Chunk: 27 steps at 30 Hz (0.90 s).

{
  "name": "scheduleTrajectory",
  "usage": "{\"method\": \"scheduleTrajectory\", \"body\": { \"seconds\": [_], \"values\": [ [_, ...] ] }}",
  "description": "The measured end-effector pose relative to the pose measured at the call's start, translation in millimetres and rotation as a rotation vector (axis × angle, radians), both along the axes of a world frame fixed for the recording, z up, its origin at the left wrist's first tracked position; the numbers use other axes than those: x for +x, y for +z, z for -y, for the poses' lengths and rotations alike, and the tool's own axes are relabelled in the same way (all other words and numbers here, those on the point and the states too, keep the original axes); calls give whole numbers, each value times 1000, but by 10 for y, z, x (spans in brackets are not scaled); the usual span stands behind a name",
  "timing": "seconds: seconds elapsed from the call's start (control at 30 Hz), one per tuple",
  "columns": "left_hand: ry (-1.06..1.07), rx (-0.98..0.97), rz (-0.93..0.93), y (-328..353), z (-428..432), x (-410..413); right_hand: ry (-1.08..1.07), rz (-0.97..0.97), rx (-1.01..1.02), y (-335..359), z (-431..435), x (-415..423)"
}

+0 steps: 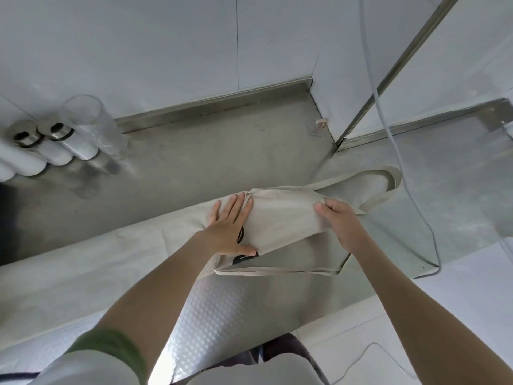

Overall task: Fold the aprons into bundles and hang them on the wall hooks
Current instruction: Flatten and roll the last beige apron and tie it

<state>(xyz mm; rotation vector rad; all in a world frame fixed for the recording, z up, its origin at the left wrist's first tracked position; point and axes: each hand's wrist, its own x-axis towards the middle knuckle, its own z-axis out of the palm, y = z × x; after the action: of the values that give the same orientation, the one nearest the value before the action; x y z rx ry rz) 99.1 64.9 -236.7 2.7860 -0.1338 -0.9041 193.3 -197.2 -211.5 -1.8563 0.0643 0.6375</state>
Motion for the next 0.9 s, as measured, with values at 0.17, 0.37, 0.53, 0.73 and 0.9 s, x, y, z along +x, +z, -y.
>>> {"method": "scheduleTrajectory", "body": {
  "seconds": [0.17,0.37,0.53,0.73,0.9],
  "values": [
    [-1,10,-2,-24,10,-33,-221,114,-526,-88,40,-15],
    [-87,39,101,107,125,51,-754,-268,-16,51,110,176],
    [-177,67,40,74,188,96,-737,-392,194,123,-84,357],
    [-145,45,51,124,196,123,-651,-340,-11,27,-116,379],
    [-22,-11,411,211,368,311,-767,-366,139,-8,-253,483]
  ]
}}
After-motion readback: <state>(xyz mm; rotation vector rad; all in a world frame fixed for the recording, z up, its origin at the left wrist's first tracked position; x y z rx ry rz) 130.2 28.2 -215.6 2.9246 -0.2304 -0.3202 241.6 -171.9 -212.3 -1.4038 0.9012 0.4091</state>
